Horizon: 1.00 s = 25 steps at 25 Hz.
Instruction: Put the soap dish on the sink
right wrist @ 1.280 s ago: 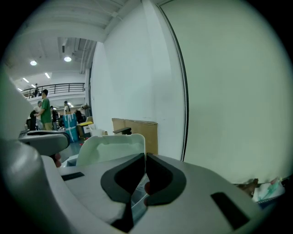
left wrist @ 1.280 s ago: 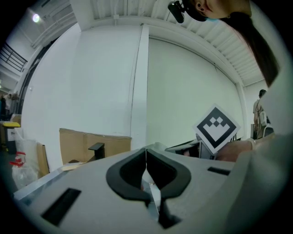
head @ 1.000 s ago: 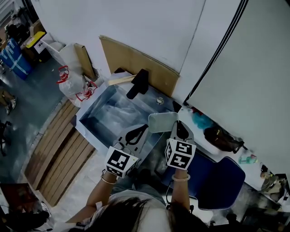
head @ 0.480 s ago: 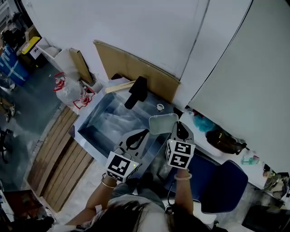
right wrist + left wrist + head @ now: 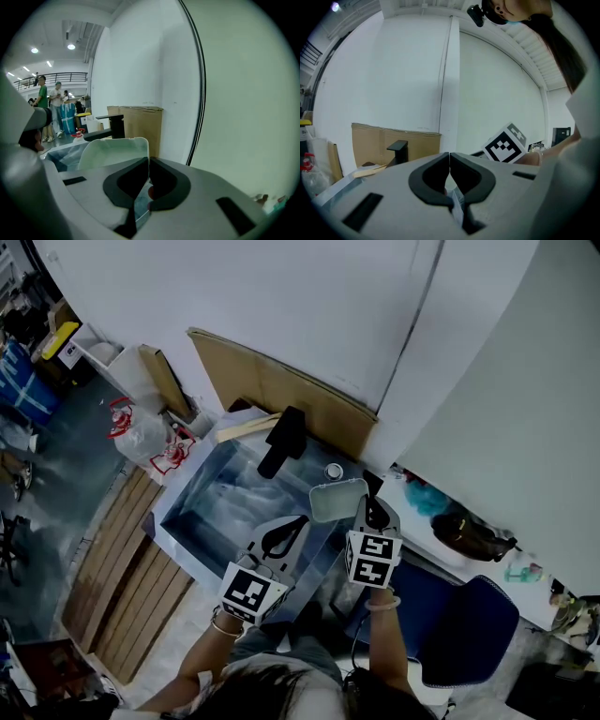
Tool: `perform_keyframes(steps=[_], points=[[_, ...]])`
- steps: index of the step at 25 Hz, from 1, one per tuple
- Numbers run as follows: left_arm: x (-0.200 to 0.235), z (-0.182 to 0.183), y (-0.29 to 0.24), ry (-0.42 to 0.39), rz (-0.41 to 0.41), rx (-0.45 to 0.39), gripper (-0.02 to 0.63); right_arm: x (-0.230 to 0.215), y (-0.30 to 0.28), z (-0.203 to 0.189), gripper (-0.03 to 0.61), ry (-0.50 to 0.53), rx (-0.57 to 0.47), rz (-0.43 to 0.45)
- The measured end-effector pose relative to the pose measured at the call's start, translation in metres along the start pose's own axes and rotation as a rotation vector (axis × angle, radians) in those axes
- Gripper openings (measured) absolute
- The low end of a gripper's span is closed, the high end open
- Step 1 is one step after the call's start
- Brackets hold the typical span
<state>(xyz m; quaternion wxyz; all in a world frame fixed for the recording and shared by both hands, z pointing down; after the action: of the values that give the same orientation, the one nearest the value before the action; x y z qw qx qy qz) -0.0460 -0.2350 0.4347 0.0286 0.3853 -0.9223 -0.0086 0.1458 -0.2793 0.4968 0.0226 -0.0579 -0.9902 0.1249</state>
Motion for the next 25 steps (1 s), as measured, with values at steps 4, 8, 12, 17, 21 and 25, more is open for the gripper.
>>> perform_keyframes(steps=[4, 8, 12, 17, 21, 25], points=[[0.005, -0.003, -0.003, 0.005, 0.006, 0.004, 0.009, -0.002, -0.011, -0.008, 0.031, 0.009, 0.012, 0.005], [0.007, -0.007, -0.005, 0.009, 0.009, 0.014, 0.009, -0.005, -0.020, -0.016, 0.031, 0.020, 0.023, 0.008], [0.009, -0.011, -0.007, 0.011, 0.007, 0.019, 0.009, -0.010, -0.027, -0.024, 0.031, 0.030, 0.035, 0.009], [0.010, -0.016, -0.010, 0.019, 0.011, 0.027, 0.009, -0.016, -0.034, -0.036, 0.031, 0.038, 0.051, 0.006], [0.009, -0.022, -0.011, 0.026, 0.001, 0.030, 0.009, -0.021, -0.038, -0.049, 0.031, 0.042, 0.081, 0.000], [0.009, -0.029, -0.007, 0.026, 0.002, 0.053, 0.009, -0.025, -0.042, -0.057, 0.031, 0.039, 0.086, 0.000]])
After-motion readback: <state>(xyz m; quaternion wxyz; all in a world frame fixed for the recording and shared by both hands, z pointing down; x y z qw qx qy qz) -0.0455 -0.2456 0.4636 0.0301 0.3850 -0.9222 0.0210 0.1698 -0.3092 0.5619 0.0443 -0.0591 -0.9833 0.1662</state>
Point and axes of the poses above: the fingertips, and each gripper's own axes: y backward along the fingers, x to its left, z out of its top, the point moved 8 cm from there along y, backward along the fingers, and after that the axes turned 13 degrees about -x, right-handed, at the moved point
